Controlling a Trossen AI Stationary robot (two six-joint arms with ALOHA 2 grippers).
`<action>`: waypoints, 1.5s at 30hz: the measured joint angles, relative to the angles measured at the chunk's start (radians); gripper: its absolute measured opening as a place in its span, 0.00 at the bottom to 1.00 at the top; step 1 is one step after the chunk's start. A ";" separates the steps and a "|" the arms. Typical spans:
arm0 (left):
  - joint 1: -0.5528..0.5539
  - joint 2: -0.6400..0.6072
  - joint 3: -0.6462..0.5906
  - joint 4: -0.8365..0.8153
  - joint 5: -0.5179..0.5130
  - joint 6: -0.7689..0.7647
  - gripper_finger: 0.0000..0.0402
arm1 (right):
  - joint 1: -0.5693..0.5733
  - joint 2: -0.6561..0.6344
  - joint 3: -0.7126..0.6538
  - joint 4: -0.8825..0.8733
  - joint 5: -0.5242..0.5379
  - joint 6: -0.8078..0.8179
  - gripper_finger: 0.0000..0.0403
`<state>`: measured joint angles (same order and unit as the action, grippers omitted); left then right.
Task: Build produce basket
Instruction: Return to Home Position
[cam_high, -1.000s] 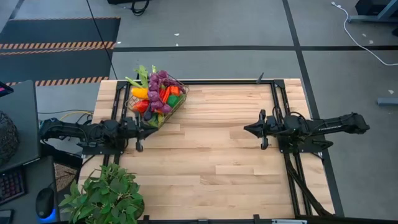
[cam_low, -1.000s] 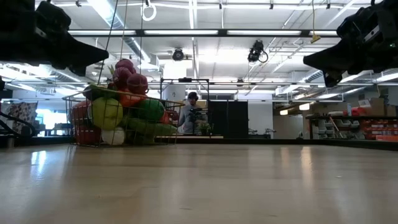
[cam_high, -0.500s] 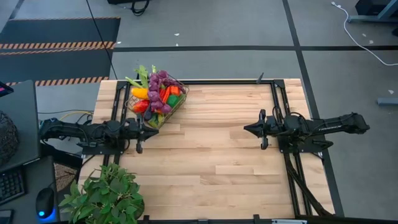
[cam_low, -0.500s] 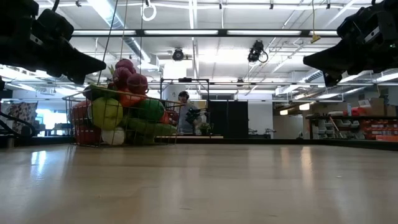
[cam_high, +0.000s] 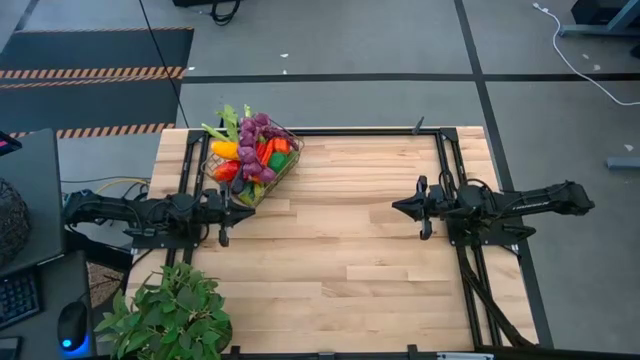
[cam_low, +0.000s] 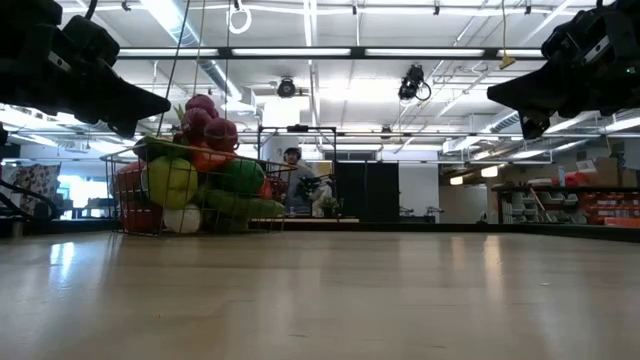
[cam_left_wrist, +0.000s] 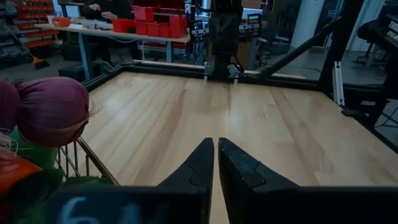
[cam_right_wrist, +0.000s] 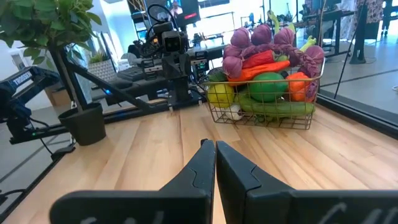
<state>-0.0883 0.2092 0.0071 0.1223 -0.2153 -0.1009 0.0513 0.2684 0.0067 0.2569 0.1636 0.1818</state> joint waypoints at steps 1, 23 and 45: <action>0.000 0.000 0.000 0.000 0.000 0.000 0.08 | 0.000 0.000 0.000 0.000 0.000 0.000 0.05; 0.000 0.000 0.000 0.000 0.000 -0.001 0.09 | 0.000 -0.002 0.000 -0.011 -0.001 -0.001 0.05; 0.000 -0.047 0.000 -0.002 0.000 -0.001 0.09 | 0.000 -0.026 0.000 -0.214 -0.009 -0.001 0.05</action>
<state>-0.0883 0.1627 0.0067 0.1204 -0.2157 -0.1017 0.0513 0.2422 0.0067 0.0426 0.1551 0.1806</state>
